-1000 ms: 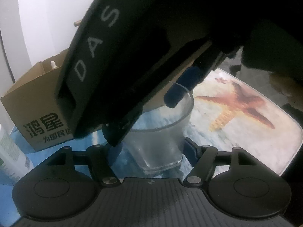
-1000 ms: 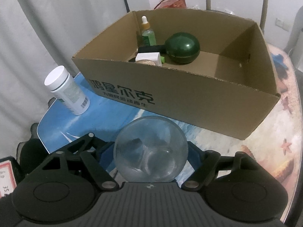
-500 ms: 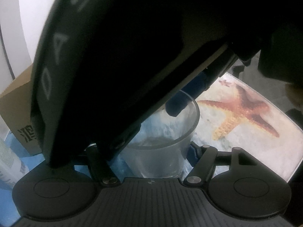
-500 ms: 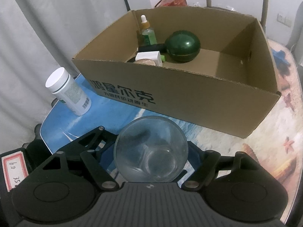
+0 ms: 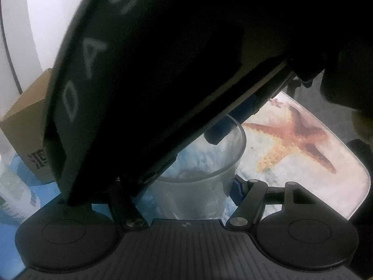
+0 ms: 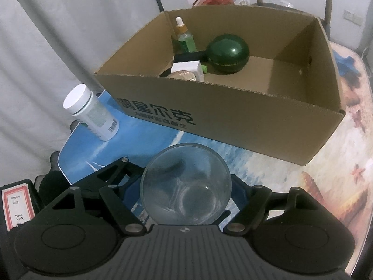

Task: Organize rigid objects
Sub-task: 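Lift the glass cup off the table with the right tool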

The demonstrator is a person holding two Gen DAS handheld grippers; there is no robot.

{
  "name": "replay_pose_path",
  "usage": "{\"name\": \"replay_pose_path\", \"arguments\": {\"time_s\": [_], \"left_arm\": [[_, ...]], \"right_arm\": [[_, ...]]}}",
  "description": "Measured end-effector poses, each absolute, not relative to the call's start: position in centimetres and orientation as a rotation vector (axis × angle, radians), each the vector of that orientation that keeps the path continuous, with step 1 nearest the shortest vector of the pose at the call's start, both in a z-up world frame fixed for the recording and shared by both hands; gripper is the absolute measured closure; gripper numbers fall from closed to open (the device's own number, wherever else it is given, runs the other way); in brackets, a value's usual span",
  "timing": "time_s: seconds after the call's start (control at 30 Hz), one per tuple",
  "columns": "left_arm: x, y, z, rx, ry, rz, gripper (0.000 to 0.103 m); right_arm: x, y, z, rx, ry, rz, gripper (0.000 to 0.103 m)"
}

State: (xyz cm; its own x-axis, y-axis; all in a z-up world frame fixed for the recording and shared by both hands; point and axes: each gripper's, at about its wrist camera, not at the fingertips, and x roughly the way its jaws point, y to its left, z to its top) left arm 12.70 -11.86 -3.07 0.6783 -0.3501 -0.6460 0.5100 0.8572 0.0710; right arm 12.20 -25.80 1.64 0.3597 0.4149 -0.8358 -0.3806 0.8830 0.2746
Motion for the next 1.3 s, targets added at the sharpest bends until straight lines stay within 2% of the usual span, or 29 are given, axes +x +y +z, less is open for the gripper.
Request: {"name": "replay_pose_path", "arguments": {"time_s": [1.3], "left_arm": [[9.2,-6.7,0.6,0.246,0.577,-0.449,0.034]], "right_arm": [[8.9,-23.5,6.1,0.004,0.996,0.542,0.022]]}}
